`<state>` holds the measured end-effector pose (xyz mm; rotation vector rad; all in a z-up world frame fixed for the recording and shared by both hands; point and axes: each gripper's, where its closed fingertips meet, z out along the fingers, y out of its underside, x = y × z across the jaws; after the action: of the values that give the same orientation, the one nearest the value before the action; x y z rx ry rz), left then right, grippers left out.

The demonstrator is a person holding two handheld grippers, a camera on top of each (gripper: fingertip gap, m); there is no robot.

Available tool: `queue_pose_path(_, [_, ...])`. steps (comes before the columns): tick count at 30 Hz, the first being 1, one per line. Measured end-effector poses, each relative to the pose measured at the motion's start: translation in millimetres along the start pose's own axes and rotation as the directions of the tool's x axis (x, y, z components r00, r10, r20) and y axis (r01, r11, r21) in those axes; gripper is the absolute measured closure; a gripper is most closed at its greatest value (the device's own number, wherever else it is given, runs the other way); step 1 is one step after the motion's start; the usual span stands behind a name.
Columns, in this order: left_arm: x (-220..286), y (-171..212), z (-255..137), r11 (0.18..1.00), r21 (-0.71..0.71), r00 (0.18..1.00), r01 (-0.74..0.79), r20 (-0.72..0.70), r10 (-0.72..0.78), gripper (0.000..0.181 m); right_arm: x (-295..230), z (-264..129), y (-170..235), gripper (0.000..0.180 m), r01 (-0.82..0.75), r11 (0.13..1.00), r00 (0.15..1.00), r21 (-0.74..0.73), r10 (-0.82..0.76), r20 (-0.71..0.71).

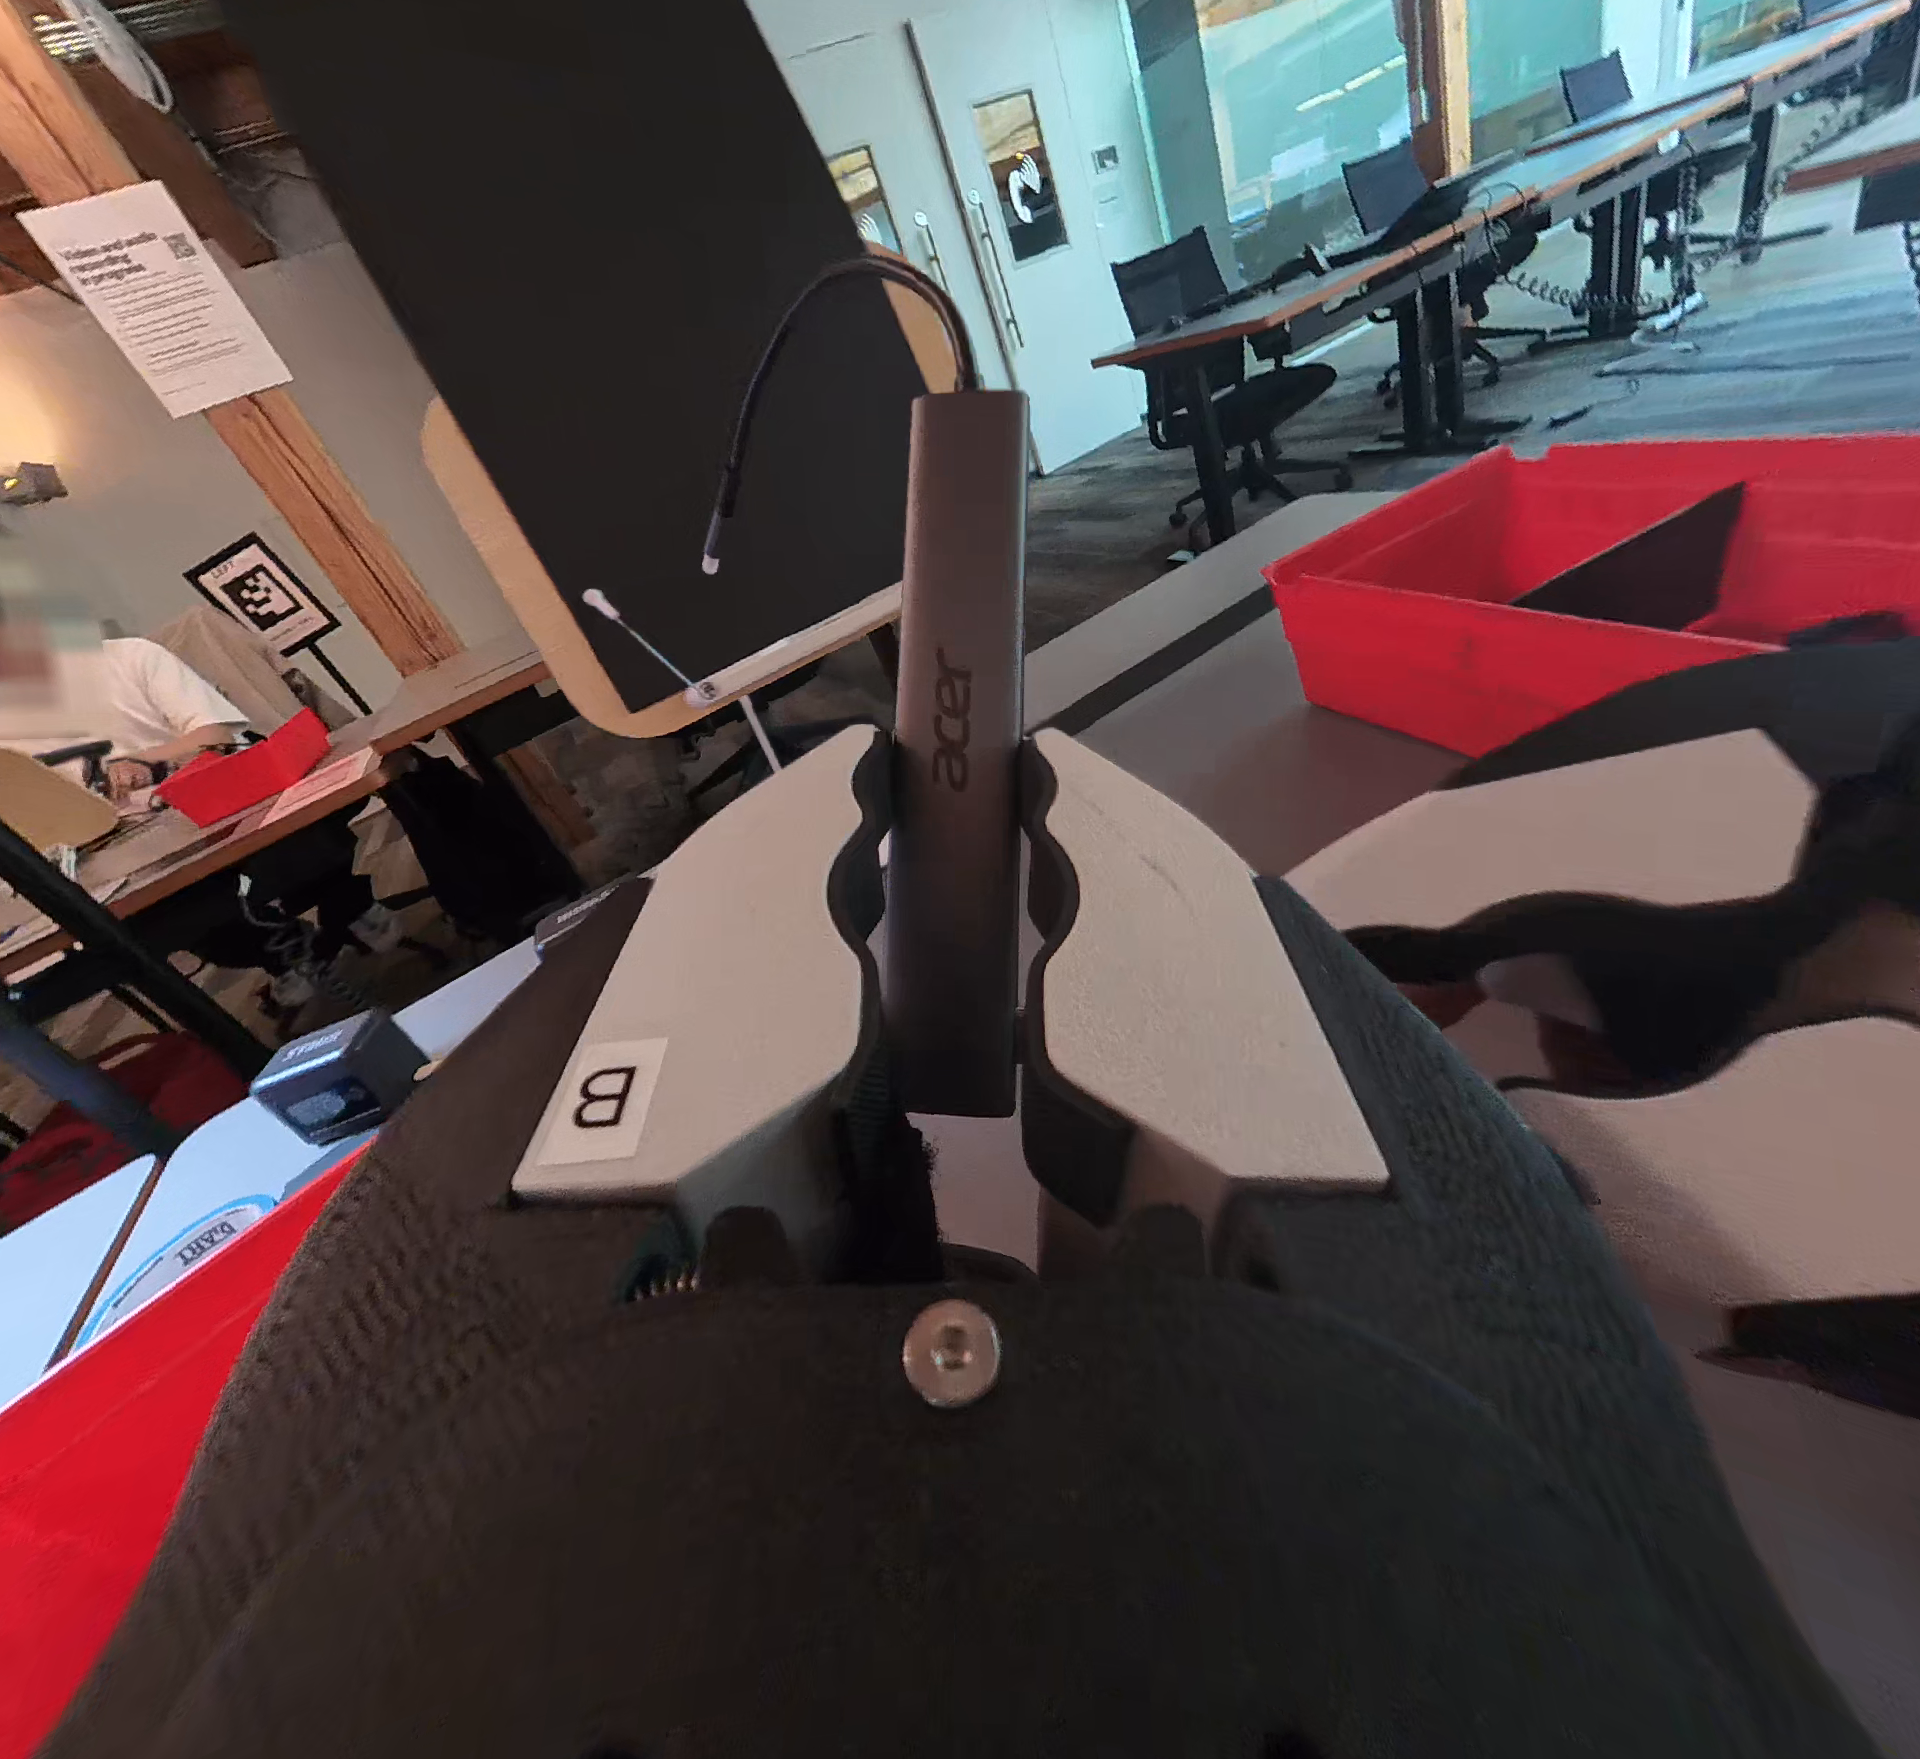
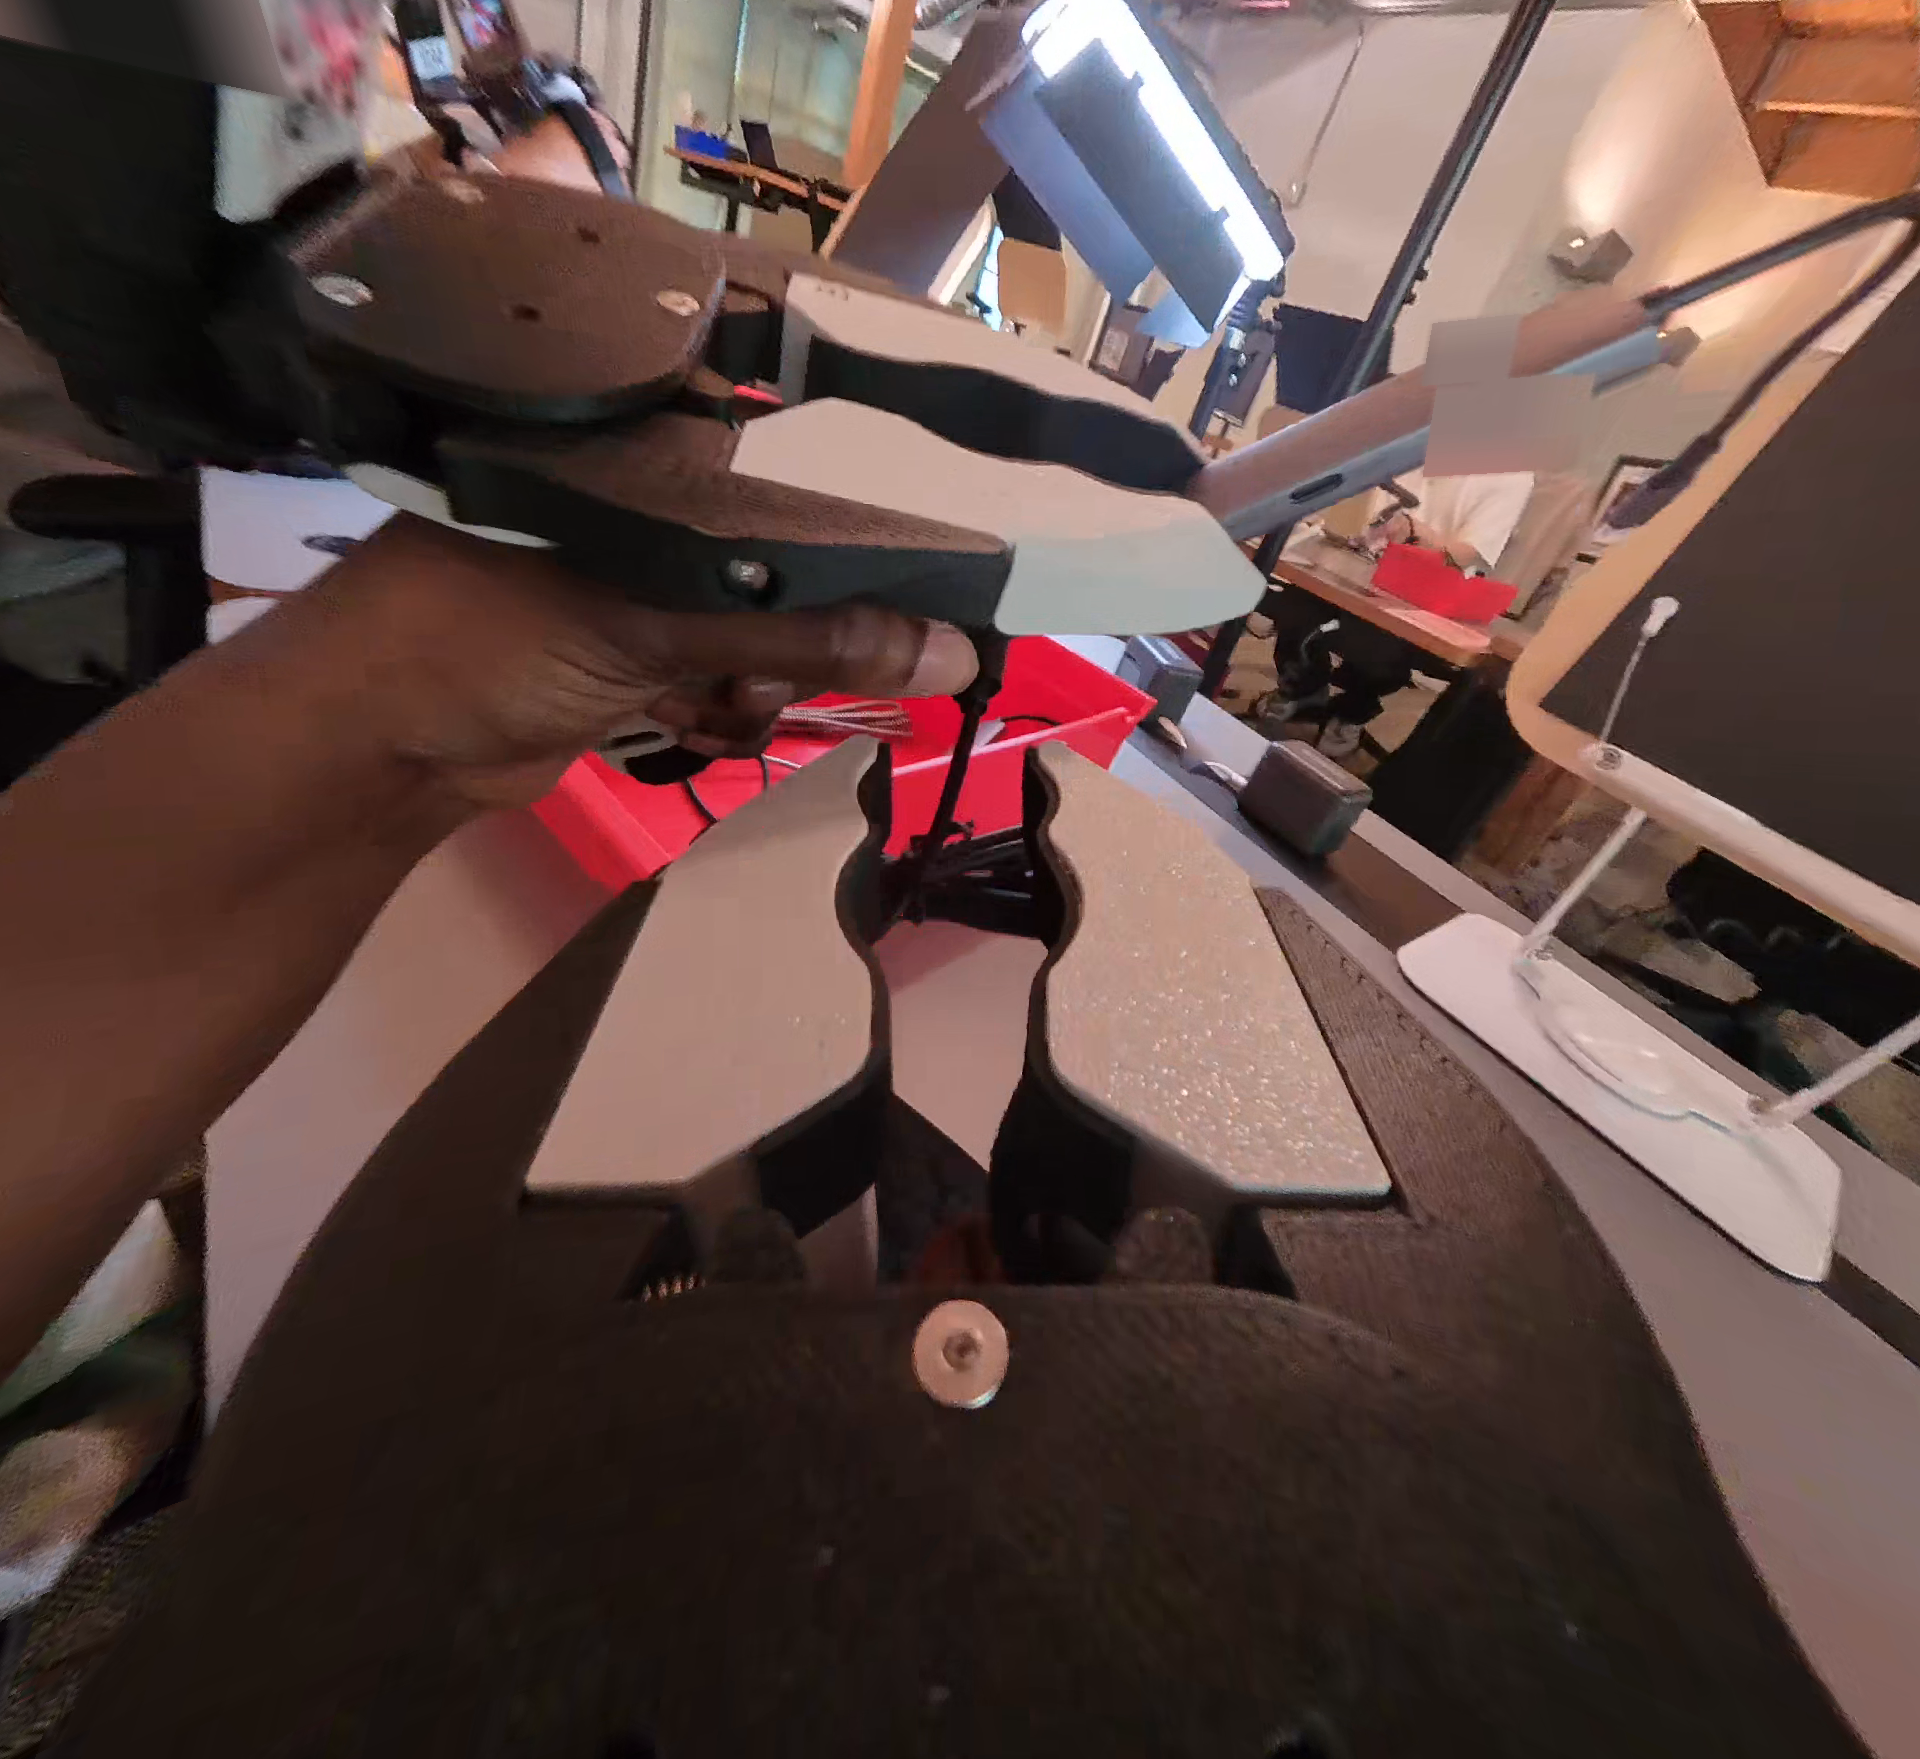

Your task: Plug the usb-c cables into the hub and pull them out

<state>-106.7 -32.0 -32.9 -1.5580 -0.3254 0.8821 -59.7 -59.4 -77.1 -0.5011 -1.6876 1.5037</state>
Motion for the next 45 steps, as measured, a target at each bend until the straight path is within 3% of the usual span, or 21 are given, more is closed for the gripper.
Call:
queue_pose_path(3, [20,-3,5,0.999,-0.021,0.997,-0.035,-0.063,0.033,0.157,7,2,9,0.161,0.076,0.996,0.995,-0.054,-0.079,-0.059])
queue_pose_path(6, [28,-2,8,0.995,-0.045,0.994,-0.092,-0.057,0.089,0.157,14,-1,14,0.179,0.165,0.984,0.978,-0.067,-0.172,-0.117])
queue_pose_path(10, [36,-7,7,0.993,0.0,0.988,-0.12,-0.099,0.119,0.155,17,-7,12,0.18,0.241,0.969,0.955,-0.056,-0.247,-0.161])
queue_pose_path(16, [29,-23,-18,0.987,0.153,0.977,-0.049,-0.199,0.079,0.145,39,-21,1,0.18,0.205,0.979,0.952,0.018,-0.195,-0.237])
queue_pose_path(24, [26,8,-19,0.999,0.017,0.957,-0.032,-0.288,0.035,0.138,41,-22,5,0.18,0.211,0.977,0.951,0.037,-0.196,-0.238])
queue_pose_path(29, [28,-6,-17,0.984,0.102,0.932,0.145,-0.348,-0.102,0.142,35,-23,2,0.18,0.249,0.967,0.947,0.061,-0.23,-0.222])
queue_pose_path(37, [41,-13,-10,0.912,0.09,0.799,0.4,-0.521,-0.299,0.143,33,-28,-4,0.18,0.303,0.949,0.929,0.086,-0.274,-0.25])
queue_pose_path(40, [45,-8,-7,0.902,0.056,0.766,0.429,-0.551,-0.33,0.145,31,-28,-6,0.18,0.311,0.947,0.927,0.086,-0.281,-0.25])
queue_pose_path(42, [50,-10,-10,0.902,0.064,0.75,0.426,-0.583,-0.313,0.156,32,-28,-5,0.18,0.308,0.948,0.927,0.083,-0.28,-0.25])
queue_pose_path(45, [50,-11,-9,0.91,0.088,0.768,0.404,-0.574,-0.286,0.158,32,-28,-5,0.18,0.292,0.952,0.933,0.092,-0.262,-0.247])
